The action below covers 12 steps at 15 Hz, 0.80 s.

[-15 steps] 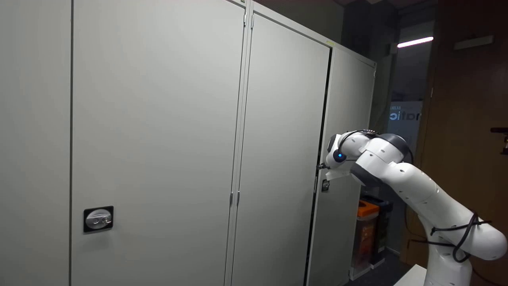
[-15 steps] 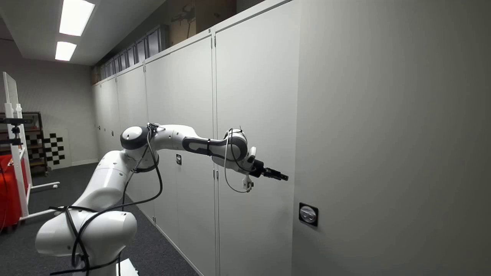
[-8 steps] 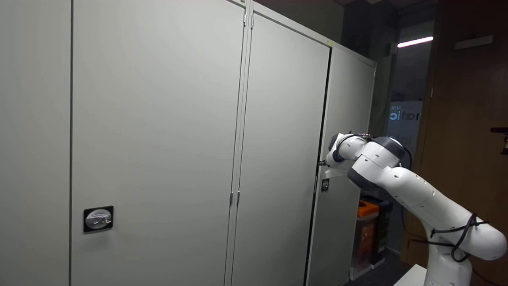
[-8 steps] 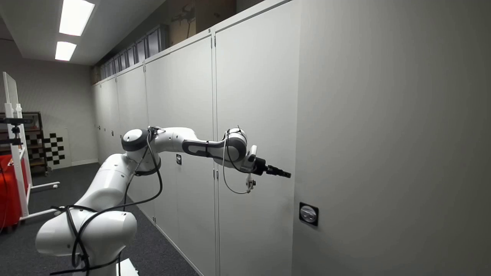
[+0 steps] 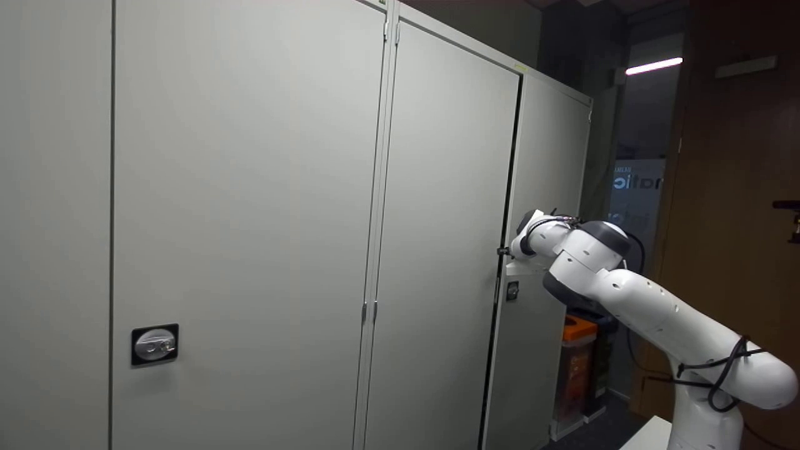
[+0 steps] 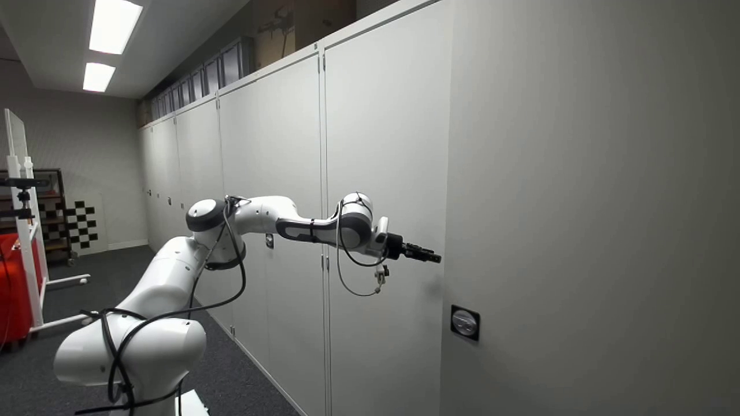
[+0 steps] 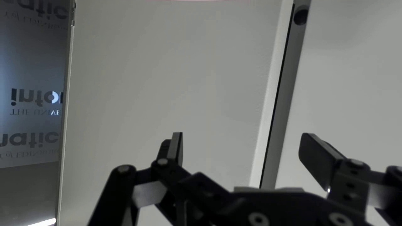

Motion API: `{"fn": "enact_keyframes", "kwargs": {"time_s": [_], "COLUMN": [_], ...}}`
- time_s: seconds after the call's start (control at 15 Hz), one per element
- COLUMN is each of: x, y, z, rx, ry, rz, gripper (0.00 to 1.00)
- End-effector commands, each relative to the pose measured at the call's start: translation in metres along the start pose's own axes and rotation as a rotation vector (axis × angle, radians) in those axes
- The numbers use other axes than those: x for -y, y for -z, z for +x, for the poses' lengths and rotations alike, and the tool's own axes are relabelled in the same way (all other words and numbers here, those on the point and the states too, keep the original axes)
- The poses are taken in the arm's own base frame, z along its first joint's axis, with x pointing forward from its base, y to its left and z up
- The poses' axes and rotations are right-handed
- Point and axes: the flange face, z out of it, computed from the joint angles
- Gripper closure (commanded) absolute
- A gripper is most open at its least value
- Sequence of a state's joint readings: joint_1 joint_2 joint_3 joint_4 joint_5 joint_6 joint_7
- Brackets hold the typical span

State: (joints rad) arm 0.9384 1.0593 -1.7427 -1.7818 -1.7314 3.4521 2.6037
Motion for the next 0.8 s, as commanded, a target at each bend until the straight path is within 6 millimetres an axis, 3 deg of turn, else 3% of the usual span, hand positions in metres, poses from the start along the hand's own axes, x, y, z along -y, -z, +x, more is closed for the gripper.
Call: {"fn": "enact_keyframes", "kwargs": {"time_s": [0.0,0.73], "x": [-0.006,-0.015], "y": [-0.006,-0.022], "z": [0.008,0.012], "rx": [-0.024,-0.033], "ry": [-0.027,-0.08], "rz": [-0.017,-0.029], "gripper": [0.0,0.0]}}
